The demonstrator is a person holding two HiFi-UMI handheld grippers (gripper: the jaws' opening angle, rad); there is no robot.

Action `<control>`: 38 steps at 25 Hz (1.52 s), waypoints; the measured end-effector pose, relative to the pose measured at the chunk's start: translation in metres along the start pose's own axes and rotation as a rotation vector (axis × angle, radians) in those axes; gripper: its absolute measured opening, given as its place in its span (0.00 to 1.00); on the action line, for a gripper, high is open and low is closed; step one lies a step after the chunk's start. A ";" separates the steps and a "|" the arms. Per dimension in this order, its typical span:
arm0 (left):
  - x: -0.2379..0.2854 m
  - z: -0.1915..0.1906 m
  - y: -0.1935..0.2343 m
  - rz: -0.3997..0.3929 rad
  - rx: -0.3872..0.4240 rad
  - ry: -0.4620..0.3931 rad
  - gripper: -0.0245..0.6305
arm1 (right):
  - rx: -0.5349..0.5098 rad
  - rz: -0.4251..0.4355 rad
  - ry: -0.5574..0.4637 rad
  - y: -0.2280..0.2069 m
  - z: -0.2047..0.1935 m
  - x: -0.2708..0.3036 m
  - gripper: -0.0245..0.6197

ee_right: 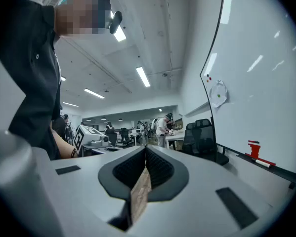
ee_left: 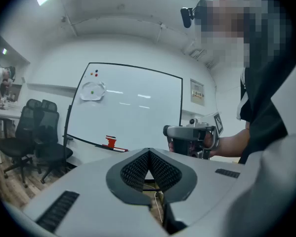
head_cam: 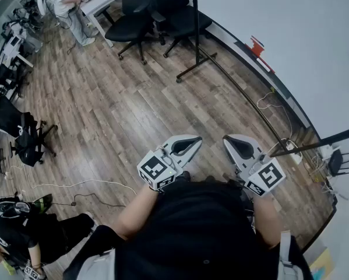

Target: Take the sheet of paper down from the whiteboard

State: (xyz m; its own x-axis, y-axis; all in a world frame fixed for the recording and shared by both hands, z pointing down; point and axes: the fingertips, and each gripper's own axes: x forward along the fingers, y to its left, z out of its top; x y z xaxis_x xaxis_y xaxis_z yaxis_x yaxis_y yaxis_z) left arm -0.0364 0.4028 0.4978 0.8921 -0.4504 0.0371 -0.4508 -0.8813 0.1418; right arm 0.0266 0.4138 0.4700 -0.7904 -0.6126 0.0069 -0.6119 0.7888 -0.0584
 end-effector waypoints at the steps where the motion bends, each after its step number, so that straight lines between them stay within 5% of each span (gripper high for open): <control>1: 0.006 -0.004 -0.007 -0.017 -0.005 0.013 0.05 | 0.007 0.002 0.013 0.001 -0.005 -0.004 0.07; 8: 0.033 -0.015 -0.035 -0.065 -0.038 0.057 0.05 | 0.050 0.008 0.070 -0.003 -0.019 -0.031 0.07; 15: 0.046 -0.002 -0.027 -0.036 -0.012 0.046 0.05 | -0.005 -0.052 0.016 -0.025 -0.011 -0.034 0.07; 38: 0.053 -0.025 -0.038 0.037 -0.094 0.100 0.05 | 0.059 0.012 0.061 -0.032 -0.040 -0.050 0.07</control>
State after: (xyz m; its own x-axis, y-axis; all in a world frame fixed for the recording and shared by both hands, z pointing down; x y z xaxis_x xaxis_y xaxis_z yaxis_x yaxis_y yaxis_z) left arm 0.0285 0.4164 0.5195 0.8759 -0.4614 0.1414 -0.4824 -0.8450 0.2307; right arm 0.0843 0.4212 0.5112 -0.7988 -0.5978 0.0668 -0.6013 0.7903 -0.1178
